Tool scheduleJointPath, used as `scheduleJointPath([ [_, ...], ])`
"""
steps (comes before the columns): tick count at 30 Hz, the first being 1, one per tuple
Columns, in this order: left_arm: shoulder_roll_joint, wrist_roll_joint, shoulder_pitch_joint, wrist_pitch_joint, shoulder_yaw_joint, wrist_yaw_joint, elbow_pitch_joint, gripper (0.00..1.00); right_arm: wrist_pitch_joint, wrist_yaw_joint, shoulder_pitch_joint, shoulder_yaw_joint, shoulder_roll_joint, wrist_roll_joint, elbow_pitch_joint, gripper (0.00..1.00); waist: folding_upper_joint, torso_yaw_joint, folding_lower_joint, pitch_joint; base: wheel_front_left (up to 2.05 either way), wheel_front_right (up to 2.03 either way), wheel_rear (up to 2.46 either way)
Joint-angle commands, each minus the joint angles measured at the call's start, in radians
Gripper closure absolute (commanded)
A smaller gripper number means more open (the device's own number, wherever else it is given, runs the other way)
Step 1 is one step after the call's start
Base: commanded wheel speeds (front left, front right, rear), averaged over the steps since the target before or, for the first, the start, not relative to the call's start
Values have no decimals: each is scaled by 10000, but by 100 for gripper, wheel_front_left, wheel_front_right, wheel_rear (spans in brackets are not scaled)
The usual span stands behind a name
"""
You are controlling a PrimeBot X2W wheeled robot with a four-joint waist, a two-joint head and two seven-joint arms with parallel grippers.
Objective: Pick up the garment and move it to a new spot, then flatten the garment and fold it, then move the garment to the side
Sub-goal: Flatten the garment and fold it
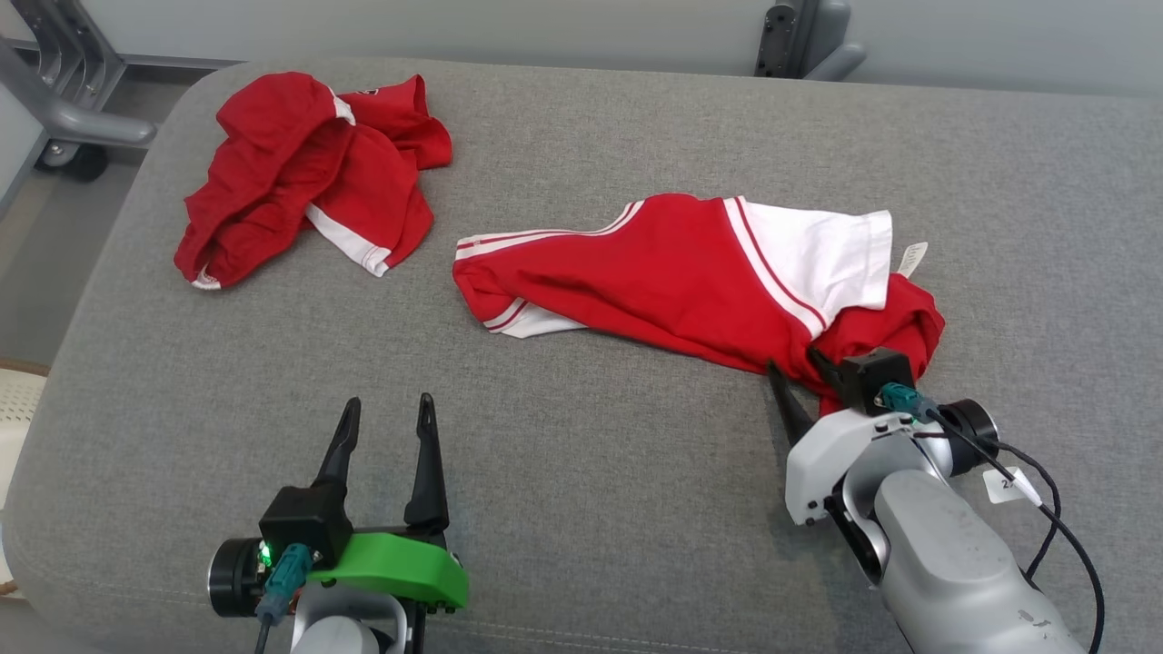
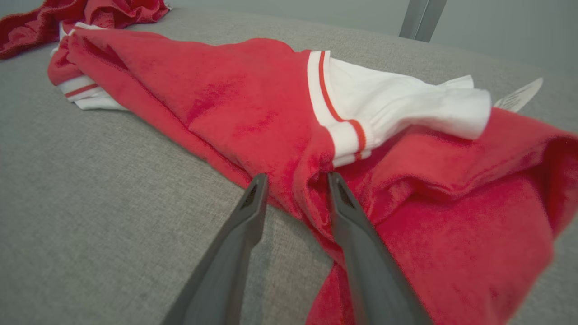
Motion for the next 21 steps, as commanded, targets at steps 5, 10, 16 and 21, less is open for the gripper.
scheduleJointPath([
  [5,-10,51,11,-7,105,83,-90,0,-31,-3,101,593,-31,384,-1572,100,102,-120,0,27,0,0,0],
  [10,-9,112,64,-7,184,98,-145,0,-31,-3,621,1577,-28,547,-2851,100,102,-256,0,-62,0,0,0],
  [16,-8,176,140,-7,394,79,-217,0,-31,-3,1249,3633,-36,756,-3381,100,102,-491,0,-62,0,0,0],
  [21,-8,245,113,-6,501,7,-204,0,-31,-3,1427,4903,-33,1101,-3117,100,102,-594,0,-64,0,0,0],
])
